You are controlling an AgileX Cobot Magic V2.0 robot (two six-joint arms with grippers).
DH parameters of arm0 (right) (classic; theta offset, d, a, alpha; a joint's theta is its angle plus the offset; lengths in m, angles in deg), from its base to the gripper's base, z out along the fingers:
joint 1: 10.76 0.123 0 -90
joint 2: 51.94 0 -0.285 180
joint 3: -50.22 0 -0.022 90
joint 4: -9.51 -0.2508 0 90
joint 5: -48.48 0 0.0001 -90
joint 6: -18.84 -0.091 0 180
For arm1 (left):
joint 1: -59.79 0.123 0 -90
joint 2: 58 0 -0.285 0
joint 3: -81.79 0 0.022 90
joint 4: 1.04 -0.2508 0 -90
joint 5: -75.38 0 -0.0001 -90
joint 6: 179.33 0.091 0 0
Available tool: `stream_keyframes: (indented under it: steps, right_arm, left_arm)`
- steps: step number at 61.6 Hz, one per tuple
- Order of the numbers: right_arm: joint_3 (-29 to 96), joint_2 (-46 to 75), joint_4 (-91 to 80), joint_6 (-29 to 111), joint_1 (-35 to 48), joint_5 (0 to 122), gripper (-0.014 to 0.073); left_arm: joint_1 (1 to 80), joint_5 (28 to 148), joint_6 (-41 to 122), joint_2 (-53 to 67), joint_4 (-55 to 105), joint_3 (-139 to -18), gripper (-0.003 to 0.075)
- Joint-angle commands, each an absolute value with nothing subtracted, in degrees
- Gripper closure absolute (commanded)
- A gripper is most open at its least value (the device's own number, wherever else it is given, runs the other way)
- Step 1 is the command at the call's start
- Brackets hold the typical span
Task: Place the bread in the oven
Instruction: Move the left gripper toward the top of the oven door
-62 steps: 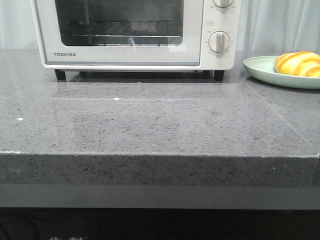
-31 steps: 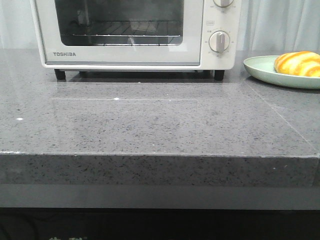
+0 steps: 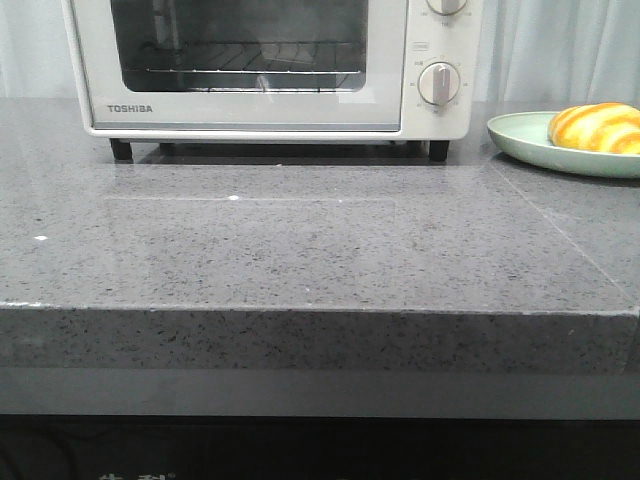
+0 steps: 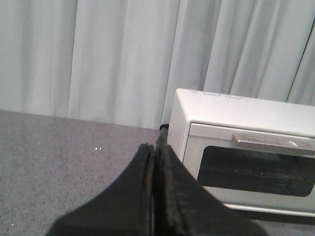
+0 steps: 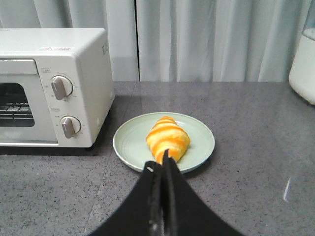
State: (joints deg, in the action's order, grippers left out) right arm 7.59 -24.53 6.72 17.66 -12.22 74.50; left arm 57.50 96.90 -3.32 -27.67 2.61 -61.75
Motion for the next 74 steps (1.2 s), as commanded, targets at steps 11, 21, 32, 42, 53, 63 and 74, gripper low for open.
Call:
stream_keyframes:
  steps: [11, 21, 32, 42, 53, 63, 74]
  right_arm:
    - [14.2, -13.3, 7.2, 18.2, -12.5, 75.3, 0.0711]
    - [14.1, -10.1, 7.2, 18.2, -12.5, 76.2, 0.0711]
    - [14.1, -9.1, 7.2, 18.2, -12.5, 76.4, 0.0711]
    - [14.1, -9.1, 7.2, 18.2, -12.5, 76.5, 0.0711]
    - [14.1, -9.1, 7.2, 18.2, -12.5, 76.6, 0.0711]
    - [14.1, -9.1, 7.1, 18.2, -12.5, 76.6, 0.0711]
    - [14.1, -9.0, 7.1, 18.2, -12.5, 77.0, 0.0711]
  left_arm:
    - [57.1, 98.7, -3.3, -16.5, 5.1, -67.3, 0.0738]
    - [57.1, 98.7, -3.3, -14.1, 6.1, -67.3, 0.0738]
    - [57.1, 97.9, -3.3, -13.4, 6.3, -67.3, 0.0738]
    - [57.1, 97.4, -3.3, -13.4, 7.4, -67.3, 0.0738]
    - [57.1, 96.5, -3.1, -13.3, 7.4, -67.3, 0.0738]
    - [55.5, 96.0, -0.5, -12.6, 7.4, -67.3, 0.0738]
    - [48.2, 95.7, 2.2, -10.9, 7.4, -67.3, 0.0738]
